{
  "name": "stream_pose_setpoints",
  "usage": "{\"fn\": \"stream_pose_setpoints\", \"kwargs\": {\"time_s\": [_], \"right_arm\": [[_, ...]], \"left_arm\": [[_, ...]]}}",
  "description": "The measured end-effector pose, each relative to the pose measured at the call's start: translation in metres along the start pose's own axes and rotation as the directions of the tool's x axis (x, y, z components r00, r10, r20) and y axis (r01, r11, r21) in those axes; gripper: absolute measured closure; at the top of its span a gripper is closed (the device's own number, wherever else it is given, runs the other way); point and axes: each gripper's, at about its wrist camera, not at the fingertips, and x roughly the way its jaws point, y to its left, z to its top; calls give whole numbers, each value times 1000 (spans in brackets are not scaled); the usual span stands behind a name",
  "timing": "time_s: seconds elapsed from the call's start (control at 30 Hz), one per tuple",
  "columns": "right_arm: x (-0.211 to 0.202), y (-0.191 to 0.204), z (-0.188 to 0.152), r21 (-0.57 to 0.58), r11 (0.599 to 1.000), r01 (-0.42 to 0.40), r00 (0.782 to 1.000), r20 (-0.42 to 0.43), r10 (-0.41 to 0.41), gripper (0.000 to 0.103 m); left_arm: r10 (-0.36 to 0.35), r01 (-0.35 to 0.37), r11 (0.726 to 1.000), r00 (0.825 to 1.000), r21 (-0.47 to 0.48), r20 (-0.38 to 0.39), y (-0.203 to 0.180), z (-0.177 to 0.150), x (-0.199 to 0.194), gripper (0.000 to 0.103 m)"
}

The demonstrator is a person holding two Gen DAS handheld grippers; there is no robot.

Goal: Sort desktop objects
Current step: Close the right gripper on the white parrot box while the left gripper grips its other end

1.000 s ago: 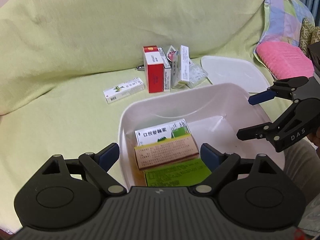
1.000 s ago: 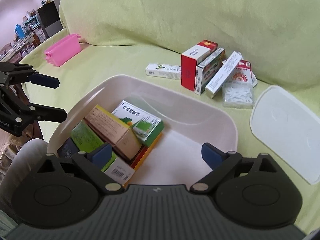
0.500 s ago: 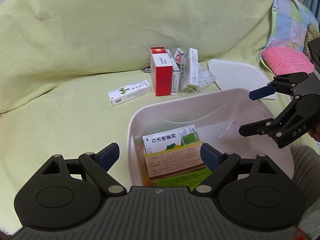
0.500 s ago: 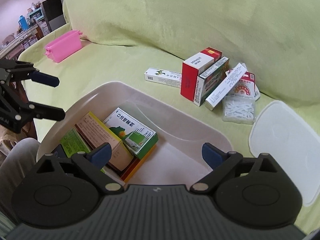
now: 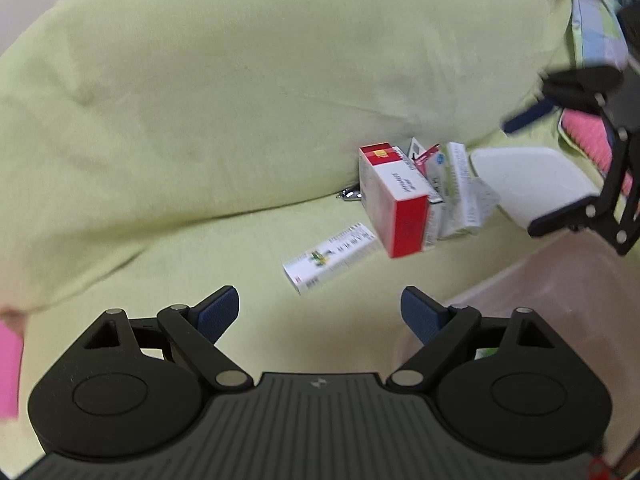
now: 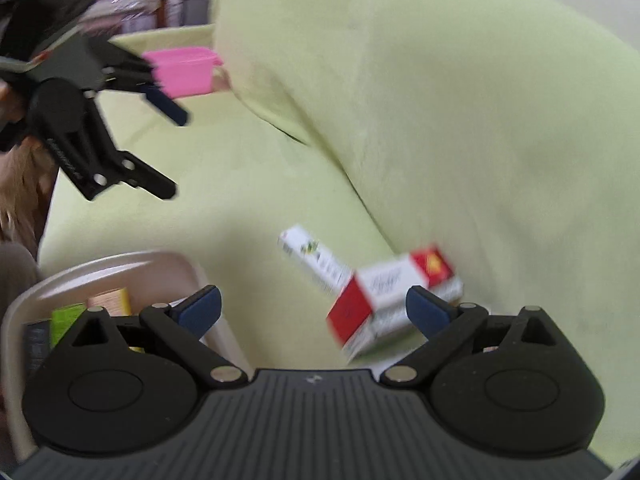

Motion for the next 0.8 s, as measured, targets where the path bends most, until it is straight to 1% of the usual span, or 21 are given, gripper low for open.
{"fn": "stream_pose_setpoints", "kwargs": {"time_s": [0.07,0.17,0.3,0.37,0.43,0.5,0.6,0.63,0.67,0.73,0.8], "right_arm": [[24,-5,14,-81,996,-40,999,-23,39,5],[68,-10,29,-195,974,-119,990,-99,102,8],[128,-16,42,-293,937,-188,968,-219,125,11],[153,-21,44,-316,923,-220,951,-282,131,13],[175,-26,42,-324,909,-263,928,-343,146,18],[194,-32,38,-331,897,-294,906,-396,151,28],[215,-39,30,-337,888,-312,883,-447,141,30],[221,-41,29,-333,887,-320,876,-460,143,30],[226,-43,28,-331,884,-329,869,-472,147,32],[234,-44,26,-332,877,-347,857,-491,153,35],[242,-42,24,-344,868,-357,849,-507,148,36]], "left_arm": [[-19,19,999,1000,44,-13,7,8,23,14],[-53,56,993,998,107,-35,14,15,58,14],[-96,113,974,991,198,-91,19,21,105,14],[-105,132,959,987,250,-120,20,23,128,14],[-117,156,943,982,293,-147,22,24,150,14],[-122,171,928,979,329,-165,23,24,167,14],[-137,198,903,974,380,-183,25,22,188,16],[-143,210,893,971,397,-192,25,20,194,20],[-146,218,885,969,411,-199,25,19,199,26],[-149,231,870,965,435,-215,24,16,208,29],[-155,245,862,961,445,-229,25,12,215,34]]}}
